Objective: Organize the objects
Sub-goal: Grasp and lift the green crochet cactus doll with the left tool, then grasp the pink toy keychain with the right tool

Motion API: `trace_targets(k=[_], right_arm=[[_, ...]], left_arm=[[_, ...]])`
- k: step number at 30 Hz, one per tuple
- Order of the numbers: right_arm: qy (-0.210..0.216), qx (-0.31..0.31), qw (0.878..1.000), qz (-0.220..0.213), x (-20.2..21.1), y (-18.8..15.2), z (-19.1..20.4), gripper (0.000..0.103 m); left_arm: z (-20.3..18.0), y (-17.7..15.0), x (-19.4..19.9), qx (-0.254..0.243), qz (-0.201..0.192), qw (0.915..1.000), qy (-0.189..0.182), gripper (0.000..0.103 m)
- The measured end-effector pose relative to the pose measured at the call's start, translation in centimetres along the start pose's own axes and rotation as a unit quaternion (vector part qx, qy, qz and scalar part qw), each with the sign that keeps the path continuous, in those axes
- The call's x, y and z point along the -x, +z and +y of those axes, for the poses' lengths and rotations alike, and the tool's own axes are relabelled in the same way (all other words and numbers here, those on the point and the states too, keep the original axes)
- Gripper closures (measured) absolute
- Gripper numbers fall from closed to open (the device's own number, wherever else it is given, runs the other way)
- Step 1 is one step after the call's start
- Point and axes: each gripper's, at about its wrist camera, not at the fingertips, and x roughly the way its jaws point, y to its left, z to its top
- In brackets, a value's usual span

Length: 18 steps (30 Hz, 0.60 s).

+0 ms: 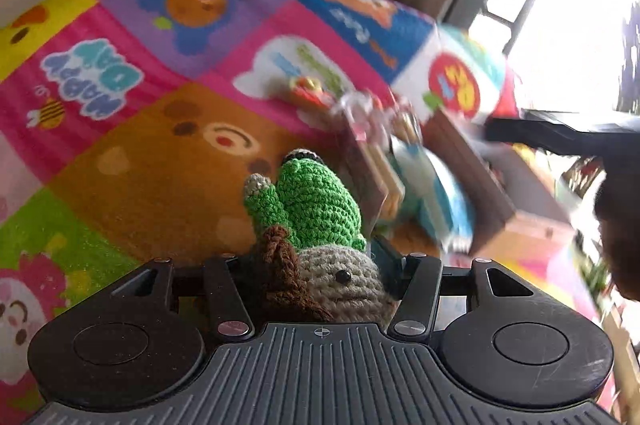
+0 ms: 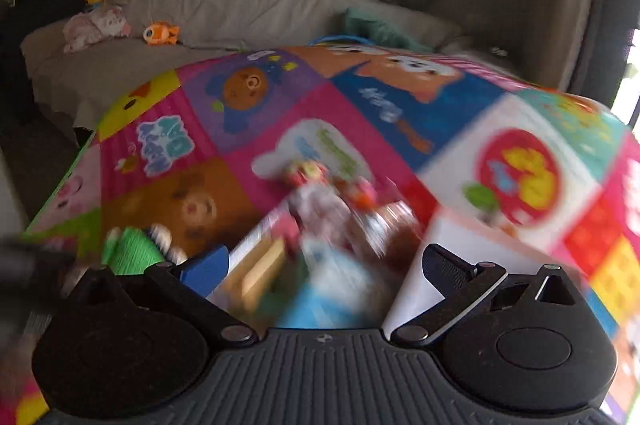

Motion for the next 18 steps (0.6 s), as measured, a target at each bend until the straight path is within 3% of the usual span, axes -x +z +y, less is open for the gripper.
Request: trace_targets(k=[2,6,12,14,17,18], right_arm=[[-0.009,-0.014,1.0,0.012,-4.5,2.8,0.7,0.009],[0.004,-0.084,0.995,0.057,-12.2,6.4,0.0,0.014],[-0.013,-0.12,0.988,0.096,-20.0,8.1,-0.7,0.015],[-0.014,-0.12,0.986,0.115,-21.8,8.1,-0.6,0.015],[-0.017,-0.073,0.989,0.125,-22.6,7.4,0.6,0.016],[-0.017,-0.049,0.991,0.126,-22.3,7.0,1.2,0.025]], left_arm=[[1.0,0.1,0.3,0.023,-0.013,0.9996,-0.012,0.044],[3.3,0.4,2.2,0.055,-0.045,0.9972,-0.021,0.044],[5.8,0.4,3.6,0.09,-0.062,0.9936,-0.028,0.044],[6.3,0.4,3.3,0.105,-0.053,0.9925,-0.035,0.044],[6.4,0.2,2.9,0.112,-0.046,0.992,-0.037,0.044],[6.3,0.2,2.9,0.112,-0.045,0.992,-0.038,0.044]])
